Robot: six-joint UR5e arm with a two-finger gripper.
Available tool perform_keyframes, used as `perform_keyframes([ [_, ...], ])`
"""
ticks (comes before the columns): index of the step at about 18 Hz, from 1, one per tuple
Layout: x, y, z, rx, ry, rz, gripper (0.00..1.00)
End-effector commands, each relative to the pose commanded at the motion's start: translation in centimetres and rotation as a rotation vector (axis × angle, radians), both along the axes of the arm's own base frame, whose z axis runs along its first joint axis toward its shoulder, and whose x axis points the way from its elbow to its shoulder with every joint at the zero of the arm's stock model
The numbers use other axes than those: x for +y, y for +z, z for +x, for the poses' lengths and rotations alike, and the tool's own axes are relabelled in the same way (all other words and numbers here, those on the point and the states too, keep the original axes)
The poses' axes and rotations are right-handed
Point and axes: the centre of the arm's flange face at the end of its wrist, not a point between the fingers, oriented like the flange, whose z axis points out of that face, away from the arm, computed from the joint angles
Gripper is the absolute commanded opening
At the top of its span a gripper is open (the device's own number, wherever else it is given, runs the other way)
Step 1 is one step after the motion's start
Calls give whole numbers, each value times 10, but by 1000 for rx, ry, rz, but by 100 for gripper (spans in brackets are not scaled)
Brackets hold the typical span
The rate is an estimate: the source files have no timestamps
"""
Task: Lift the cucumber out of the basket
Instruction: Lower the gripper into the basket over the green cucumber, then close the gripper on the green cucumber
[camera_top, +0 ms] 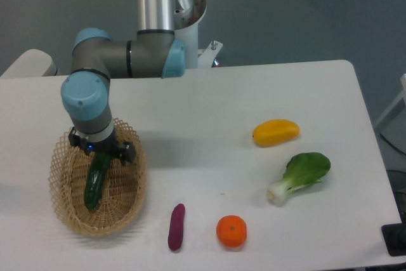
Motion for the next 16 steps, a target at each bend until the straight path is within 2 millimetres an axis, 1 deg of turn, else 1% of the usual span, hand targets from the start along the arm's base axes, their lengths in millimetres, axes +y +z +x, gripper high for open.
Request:
perform_keyframes([
  [2, 4, -6, 4, 6, -9, 11, 100],
  [9, 10, -24, 1, 7, -17, 4, 100],
  [12, 12, -24, 0, 10, -17, 8, 100],
  [13, 11, -24, 0, 11, -12, 6, 79],
  [14, 11, -23, 1, 14, -11, 6, 63],
  [15, 11, -23, 0, 17, -8, 4, 50],
  [16, 11, -23, 1, 16, -9, 3, 39],
])
